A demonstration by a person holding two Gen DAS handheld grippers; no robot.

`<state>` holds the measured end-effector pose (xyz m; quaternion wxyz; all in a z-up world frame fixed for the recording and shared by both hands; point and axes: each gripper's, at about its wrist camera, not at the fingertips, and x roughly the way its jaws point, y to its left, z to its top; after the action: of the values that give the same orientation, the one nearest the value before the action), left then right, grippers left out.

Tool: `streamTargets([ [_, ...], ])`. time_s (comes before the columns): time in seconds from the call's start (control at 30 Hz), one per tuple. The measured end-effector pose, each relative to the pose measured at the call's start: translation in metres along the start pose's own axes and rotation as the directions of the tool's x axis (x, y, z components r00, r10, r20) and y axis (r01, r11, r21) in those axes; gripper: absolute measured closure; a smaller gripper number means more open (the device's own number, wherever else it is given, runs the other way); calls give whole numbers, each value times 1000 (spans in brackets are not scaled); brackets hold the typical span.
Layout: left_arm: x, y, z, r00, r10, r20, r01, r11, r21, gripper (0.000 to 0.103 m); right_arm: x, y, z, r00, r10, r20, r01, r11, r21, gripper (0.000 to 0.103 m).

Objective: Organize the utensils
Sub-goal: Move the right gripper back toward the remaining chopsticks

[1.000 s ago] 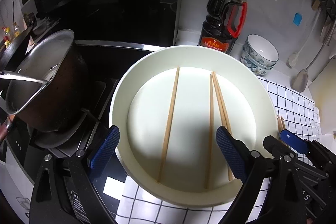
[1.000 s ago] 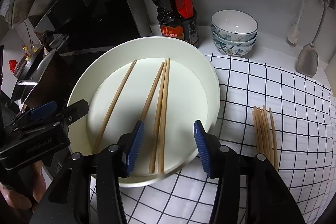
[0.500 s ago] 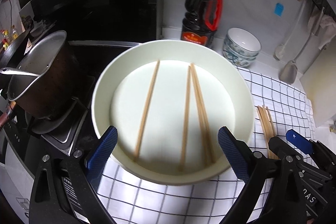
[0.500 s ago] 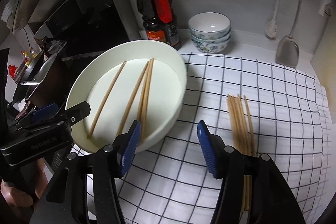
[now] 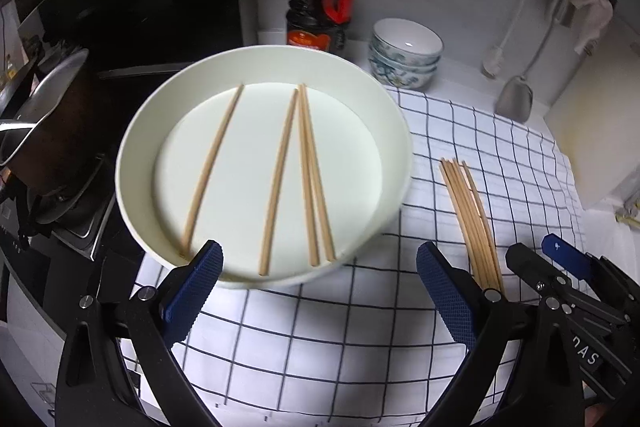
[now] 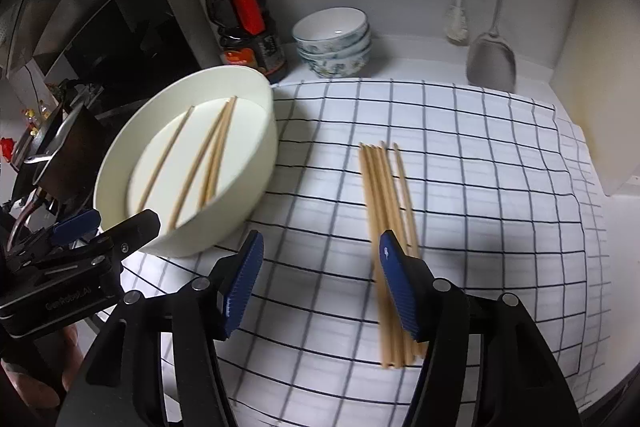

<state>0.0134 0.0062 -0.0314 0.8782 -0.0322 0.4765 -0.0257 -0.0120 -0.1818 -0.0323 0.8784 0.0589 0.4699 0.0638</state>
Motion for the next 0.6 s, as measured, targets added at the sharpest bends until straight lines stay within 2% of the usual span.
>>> streamTargets([
  [0.4, 12, -55, -18, 999, -53, -1, 53, 996, 68, 7, 5, -67, -25, 995, -97, -30, 98, 995, 36, 45],
  [0.6, 25, -76, -26, 998, -59, -9, 60, 995, 74, 7, 23, -85, -36, 993, -111, -48, 112, 994, 13, 45],
])
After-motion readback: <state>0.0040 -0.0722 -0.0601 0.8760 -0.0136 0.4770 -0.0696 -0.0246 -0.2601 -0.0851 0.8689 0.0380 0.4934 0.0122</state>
